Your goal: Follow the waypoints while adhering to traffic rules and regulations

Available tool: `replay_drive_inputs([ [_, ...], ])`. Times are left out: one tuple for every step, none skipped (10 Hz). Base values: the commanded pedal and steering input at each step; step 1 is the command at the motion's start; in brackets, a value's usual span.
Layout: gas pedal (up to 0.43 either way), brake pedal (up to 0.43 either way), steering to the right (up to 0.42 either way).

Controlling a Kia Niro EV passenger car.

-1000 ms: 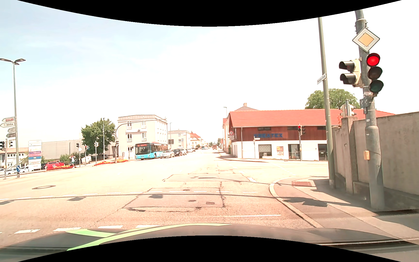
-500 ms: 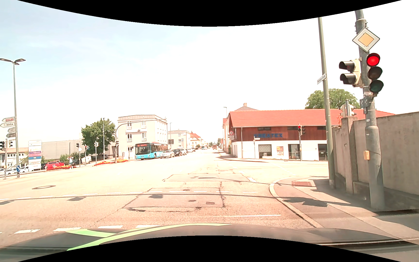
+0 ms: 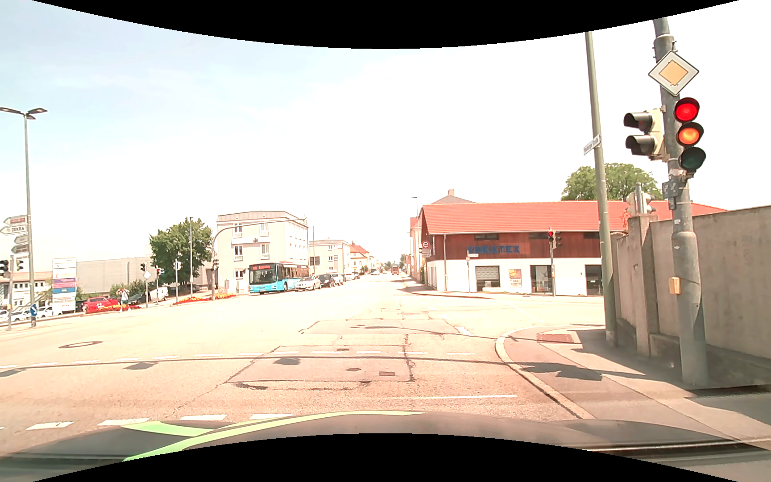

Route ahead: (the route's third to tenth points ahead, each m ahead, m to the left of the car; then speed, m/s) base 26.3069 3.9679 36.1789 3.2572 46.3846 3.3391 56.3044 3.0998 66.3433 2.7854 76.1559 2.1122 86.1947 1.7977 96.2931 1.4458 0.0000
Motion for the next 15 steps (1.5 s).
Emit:
replay_drive_inputs([
  [0.000, 0.250, 0.003],
  [0.000, 0.250, 0.003],
  [0.000, 0.250, 0.003],
  [0.000, 0.232, 0.003],
  [0.000, 0.037, 0.003],
  [0.000, 0.000, 0.003],
  [0.000, 0.000, 0.003],
  [0.000, 0.000, 0.003],
  [0.000, 0.000, 0.003],
  [0.028, 0.000, 0.003],
  [0.138, 0.000, 0.003],
  [0.157, 0.000, 0.003],
  [0.157, 0.000, 0.003],
  [0.157, 0.000, 0.003],
  [0.189, 0.000, 0.003],
])
